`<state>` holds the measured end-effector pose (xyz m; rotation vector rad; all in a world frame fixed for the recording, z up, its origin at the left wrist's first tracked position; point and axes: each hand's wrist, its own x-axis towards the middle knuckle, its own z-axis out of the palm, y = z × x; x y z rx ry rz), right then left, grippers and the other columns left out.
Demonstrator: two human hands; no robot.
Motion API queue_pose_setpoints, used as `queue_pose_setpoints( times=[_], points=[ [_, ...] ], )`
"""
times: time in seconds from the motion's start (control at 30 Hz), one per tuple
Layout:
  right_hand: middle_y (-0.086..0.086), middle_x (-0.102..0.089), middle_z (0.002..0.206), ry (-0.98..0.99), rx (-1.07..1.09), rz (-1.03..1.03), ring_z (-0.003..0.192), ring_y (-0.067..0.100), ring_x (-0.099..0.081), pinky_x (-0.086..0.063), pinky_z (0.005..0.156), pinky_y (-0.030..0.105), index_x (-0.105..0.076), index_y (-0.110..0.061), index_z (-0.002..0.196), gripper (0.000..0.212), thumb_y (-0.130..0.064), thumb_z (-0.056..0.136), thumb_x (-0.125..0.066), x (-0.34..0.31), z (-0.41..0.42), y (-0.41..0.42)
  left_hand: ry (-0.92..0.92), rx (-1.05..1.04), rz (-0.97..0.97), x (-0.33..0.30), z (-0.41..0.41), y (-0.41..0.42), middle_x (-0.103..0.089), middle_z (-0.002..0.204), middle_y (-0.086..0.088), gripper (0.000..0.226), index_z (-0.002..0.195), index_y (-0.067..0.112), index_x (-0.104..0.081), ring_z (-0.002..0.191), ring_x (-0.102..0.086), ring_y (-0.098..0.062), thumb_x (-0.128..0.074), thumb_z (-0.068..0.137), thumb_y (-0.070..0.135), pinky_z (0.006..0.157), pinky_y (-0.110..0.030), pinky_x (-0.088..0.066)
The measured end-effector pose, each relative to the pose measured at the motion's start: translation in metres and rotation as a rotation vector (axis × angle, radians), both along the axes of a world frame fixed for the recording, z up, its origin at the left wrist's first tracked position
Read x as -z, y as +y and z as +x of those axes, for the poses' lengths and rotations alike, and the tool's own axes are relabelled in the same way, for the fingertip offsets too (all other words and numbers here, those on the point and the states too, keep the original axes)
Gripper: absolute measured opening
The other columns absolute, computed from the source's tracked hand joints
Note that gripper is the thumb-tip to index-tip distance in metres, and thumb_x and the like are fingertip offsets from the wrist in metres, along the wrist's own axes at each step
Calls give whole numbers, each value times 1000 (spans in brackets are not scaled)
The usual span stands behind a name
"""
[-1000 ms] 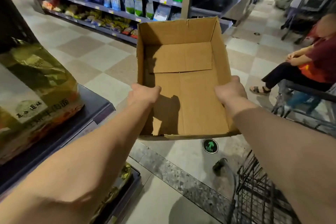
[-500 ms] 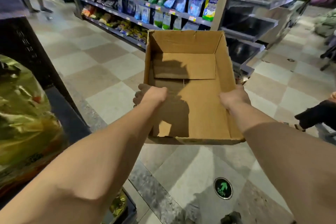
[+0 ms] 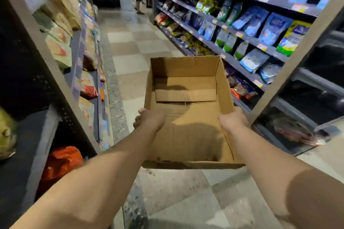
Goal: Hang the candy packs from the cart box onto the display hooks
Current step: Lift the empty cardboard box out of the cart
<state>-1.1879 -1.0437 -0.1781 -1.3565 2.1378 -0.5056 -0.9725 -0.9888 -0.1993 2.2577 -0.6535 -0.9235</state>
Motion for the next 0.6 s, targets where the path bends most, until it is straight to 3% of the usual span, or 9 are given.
queue_pose_setpoints(
  times=[0.2,0.43,0.6],
  points=[
    [13,-48,145,-2,-174,70,125,37,-52,-46,94,41,-26,-20,151,66,-29,94,-57,19,67,-87,-10,-134,31,22,62,-64,-34,155,-20,84,153,9,-22,141,-34,-41,-67,92,43,109,-48,-38],
    [11,-50,143,-30,-233,54,122,37,-54,-46,85,37,-22,-26,154,73,-32,93,-61,36,135,-207,80,-212,-21,46,130,-174,-32,157,-19,88,156,10,-17,141,-34,-41,-67,91,42,108,-50,-39],
    [14,-48,143,-22,-283,57,122,36,-53,-46,82,39,-22,-19,154,67,-26,97,-58,53,192,-277,53,-296,9,63,178,-224,-38,155,-17,86,156,11,-20,140,-38,-39,-66,91,43,109,-46,-38]
  ],
)
